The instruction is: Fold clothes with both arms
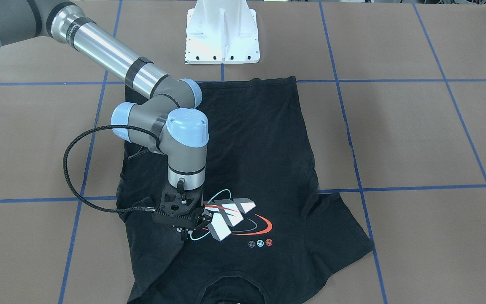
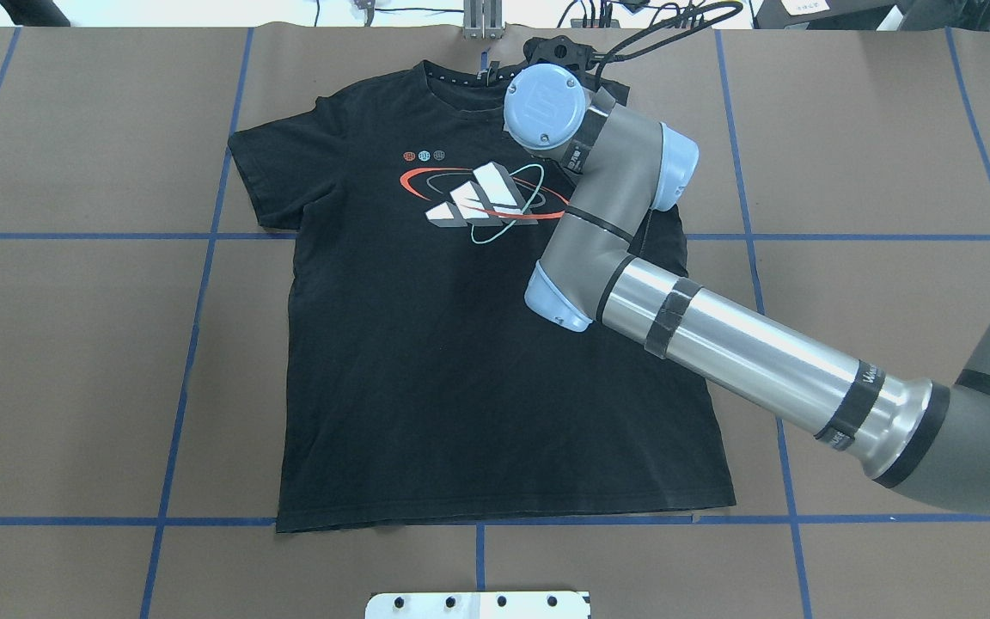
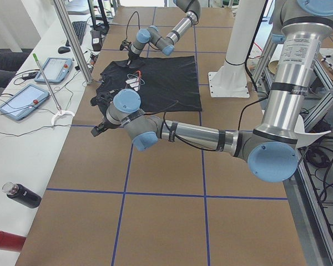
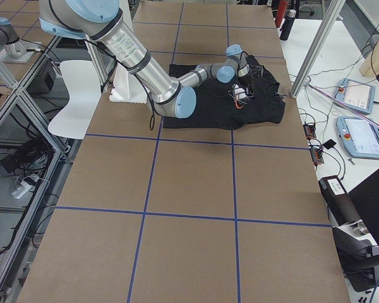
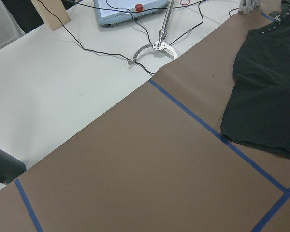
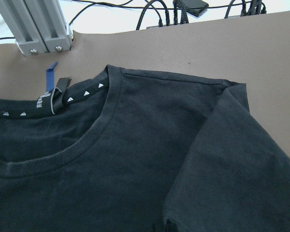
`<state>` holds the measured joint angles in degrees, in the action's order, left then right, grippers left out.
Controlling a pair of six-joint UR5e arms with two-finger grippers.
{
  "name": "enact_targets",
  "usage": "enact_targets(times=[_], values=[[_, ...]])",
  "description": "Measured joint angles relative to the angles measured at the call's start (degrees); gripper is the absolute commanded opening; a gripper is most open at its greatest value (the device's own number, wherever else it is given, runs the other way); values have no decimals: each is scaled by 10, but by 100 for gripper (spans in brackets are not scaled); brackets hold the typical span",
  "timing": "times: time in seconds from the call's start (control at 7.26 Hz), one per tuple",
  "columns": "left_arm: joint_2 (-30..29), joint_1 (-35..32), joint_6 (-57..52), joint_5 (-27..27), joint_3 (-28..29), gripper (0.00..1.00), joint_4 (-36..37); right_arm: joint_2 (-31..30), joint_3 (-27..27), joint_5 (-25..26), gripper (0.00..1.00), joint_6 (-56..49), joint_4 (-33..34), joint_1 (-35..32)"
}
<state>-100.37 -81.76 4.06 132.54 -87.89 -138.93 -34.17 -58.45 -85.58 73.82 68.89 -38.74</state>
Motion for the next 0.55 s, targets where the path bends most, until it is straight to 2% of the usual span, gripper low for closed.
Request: enact_targets(times=[0.28,0.55], values=[[-2,0,9,0,1,100,1,4,4,2,100,4,1,1],[-6,12,48,-5,2,100,0,4,-27,-19,100,-1,33,-14]])
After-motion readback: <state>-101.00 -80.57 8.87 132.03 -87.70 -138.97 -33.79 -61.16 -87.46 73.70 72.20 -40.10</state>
